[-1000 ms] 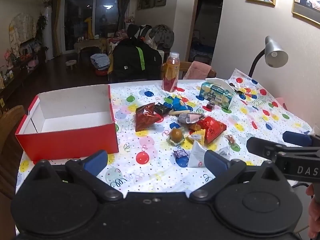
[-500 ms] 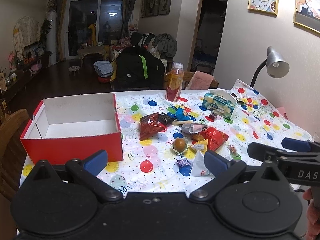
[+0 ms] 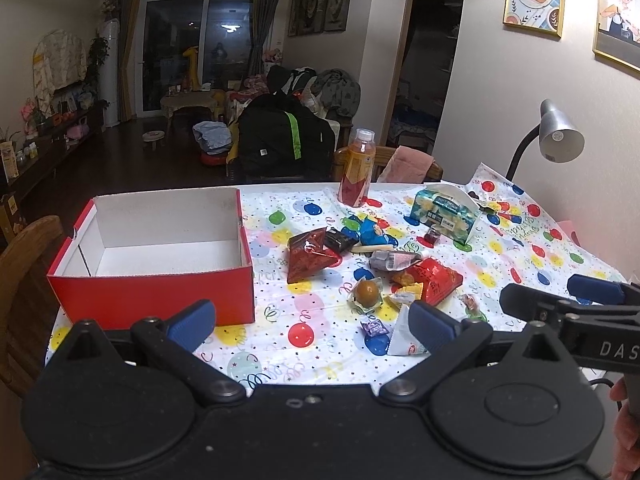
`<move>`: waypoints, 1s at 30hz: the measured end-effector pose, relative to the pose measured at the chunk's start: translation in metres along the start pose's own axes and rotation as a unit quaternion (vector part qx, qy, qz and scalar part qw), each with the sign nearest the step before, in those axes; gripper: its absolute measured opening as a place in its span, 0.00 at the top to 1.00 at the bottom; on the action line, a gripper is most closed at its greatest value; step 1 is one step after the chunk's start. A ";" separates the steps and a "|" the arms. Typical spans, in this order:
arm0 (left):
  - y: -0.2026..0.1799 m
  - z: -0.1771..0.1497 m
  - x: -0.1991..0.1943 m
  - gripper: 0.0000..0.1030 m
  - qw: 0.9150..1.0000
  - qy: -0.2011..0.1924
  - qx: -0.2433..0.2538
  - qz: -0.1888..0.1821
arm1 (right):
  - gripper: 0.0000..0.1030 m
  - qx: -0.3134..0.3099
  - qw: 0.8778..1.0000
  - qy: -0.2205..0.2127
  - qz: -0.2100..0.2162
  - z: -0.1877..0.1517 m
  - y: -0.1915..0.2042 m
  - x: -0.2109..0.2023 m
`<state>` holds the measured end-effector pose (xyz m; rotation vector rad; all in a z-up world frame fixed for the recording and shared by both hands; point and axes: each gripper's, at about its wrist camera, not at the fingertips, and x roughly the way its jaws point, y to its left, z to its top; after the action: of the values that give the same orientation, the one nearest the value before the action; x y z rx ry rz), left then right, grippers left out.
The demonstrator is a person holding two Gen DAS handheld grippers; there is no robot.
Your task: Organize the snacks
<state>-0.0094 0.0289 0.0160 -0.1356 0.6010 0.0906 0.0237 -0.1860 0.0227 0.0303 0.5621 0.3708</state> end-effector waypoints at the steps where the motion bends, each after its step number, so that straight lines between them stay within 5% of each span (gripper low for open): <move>1: 0.001 0.000 0.000 0.00 1.000 0.000 0.000 0.000 | 0.00 0.000 1.000 -0.001 0.001 0.001 0.000 0.000; 30: 0.000 0.007 -0.002 0.00 1.000 -0.003 0.000 -0.001 | 0.00 -0.004 1.000 -0.007 -0.003 0.005 -0.002 -0.002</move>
<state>-0.0070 0.0296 0.0224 -0.1352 0.5951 0.0889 0.0258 -0.1881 0.0280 0.0234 0.5470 0.3666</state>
